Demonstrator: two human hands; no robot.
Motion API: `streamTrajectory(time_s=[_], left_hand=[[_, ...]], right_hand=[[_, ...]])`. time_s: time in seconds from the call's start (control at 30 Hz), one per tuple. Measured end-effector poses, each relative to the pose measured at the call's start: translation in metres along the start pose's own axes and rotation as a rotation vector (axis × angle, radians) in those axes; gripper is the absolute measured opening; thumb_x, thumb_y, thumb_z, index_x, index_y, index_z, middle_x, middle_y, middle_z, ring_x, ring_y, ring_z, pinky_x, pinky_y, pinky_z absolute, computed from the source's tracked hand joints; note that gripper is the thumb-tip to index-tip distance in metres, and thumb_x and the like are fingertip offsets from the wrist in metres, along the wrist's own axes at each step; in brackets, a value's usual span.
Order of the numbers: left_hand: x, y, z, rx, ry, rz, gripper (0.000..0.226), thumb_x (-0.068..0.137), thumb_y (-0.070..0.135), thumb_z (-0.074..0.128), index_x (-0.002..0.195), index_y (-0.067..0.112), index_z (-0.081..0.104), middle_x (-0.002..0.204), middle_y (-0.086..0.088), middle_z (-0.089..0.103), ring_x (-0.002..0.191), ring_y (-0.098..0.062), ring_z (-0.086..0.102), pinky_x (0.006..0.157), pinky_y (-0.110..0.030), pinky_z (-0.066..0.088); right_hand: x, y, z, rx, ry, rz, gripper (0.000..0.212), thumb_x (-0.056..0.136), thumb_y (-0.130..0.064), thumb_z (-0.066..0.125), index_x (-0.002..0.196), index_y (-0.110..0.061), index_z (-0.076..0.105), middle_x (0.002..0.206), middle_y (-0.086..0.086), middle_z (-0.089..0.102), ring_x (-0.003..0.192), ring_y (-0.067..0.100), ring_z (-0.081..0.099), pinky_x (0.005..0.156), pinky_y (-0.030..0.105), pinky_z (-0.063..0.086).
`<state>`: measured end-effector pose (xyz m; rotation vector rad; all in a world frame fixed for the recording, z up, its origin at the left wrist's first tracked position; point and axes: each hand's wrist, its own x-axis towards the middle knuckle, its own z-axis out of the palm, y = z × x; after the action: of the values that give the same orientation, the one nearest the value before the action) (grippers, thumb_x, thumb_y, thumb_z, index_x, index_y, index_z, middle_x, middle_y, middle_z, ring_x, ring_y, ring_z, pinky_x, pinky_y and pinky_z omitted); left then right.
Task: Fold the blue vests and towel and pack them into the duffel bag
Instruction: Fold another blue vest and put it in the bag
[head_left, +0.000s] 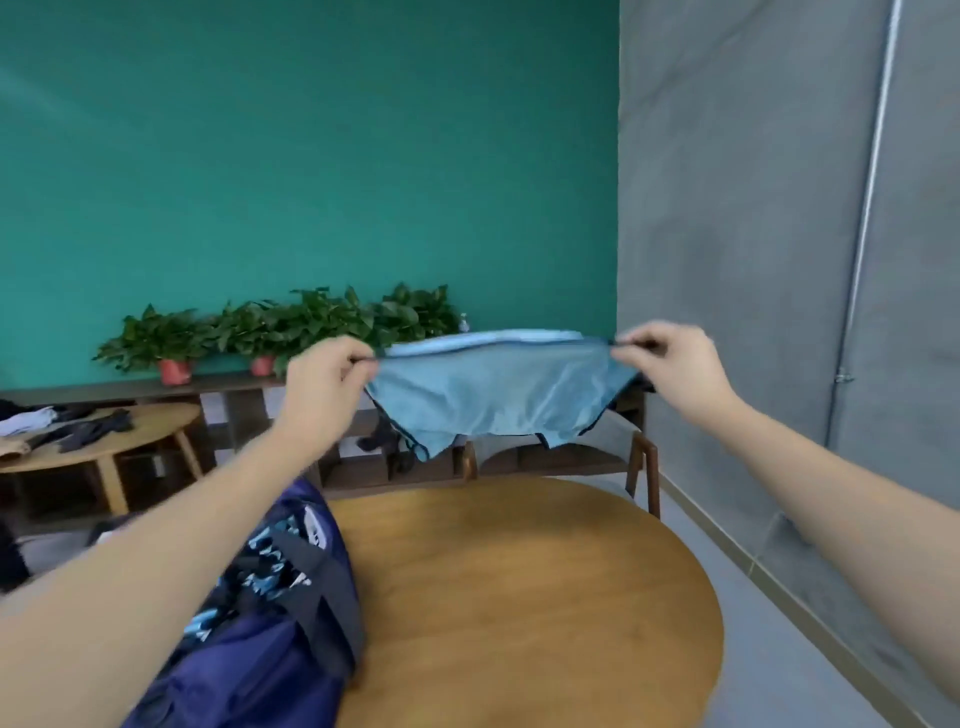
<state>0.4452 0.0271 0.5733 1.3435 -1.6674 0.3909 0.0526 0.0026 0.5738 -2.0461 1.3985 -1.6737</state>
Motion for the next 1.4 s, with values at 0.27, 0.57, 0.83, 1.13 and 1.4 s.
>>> streamTrajectory(time_s=[0.27,0.57,0.83,1.13,1.4], left_hand=[[-0.259,-0.029,0.034,-0.085,-0.560,-0.237,0.044,0.073,0.006,0.084,0.065,0.043,0.061,0.074,0.016,0.064,0.077,0.002,0.061,0.069,-0.013,0.042],[-0.329,-0.014,0.034,-0.133,-0.779,-0.207,0.016,0.082,0.030,0.074,0.077,0.031,0.058,0.075,0.013,0.063,0.073,-0.003,0.057,0.078,-0.027,0.049],[-0.294,0.016,0.024,-0.451,-0.515,-0.302,0.010,0.094,0.033,0.067,0.090,0.026,0.060,0.069,-0.014,0.056,0.060,-0.016,0.041,0.063,-0.031,0.032],[-0.220,0.015,0.045,-0.543,-0.305,-0.354,0.008,0.095,0.022,0.069,0.091,0.027,0.074,0.091,0.012,0.074,0.087,-0.010,0.067,0.080,-0.025,0.050],[-0.158,-0.052,0.136,-0.205,-0.199,-0.374,0.016,0.098,0.037,0.062,0.088,0.026,0.067,0.080,0.008,0.067,0.077,-0.011,0.061,0.077,-0.032,0.049]], right_hand=[[-0.225,0.085,0.015,-0.321,-0.601,0.247,0.024,0.084,-0.014,0.080,0.076,-0.036,0.072,0.083,-0.018,0.072,0.085,-0.006,0.064,0.075,0.009,0.043],[-0.288,0.098,-0.013,-0.383,-0.624,0.306,0.009,0.085,-0.029,0.077,0.077,-0.029,0.073,0.078,-0.014,0.070,0.076,0.002,0.064,0.070,0.024,0.049],[-0.260,0.059,-0.047,-0.195,-0.570,0.367,0.011,0.085,-0.035,0.079,0.084,-0.024,0.079,0.067,-0.003,0.071,0.041,0.005,0.051,0.044,0.021,0.041],[-0.167,0.073,-0.024,-0.140,-0.502,0.349,0.007,0.079,-0.042,0.083,0.081,-0.035,0.081,0.081,-0.018,0.076,0.078,0.000,0.069,0.072,0.023,0.054],[-0.088,0.142,0.068,-0.295,-0.427,0.268,0.017,0.090,-0.043,0.071,0.088,-0.028,0.079,0.085,-0.016,0.073,0.084,0.007,0.064,0.076,0.031,0.052]])
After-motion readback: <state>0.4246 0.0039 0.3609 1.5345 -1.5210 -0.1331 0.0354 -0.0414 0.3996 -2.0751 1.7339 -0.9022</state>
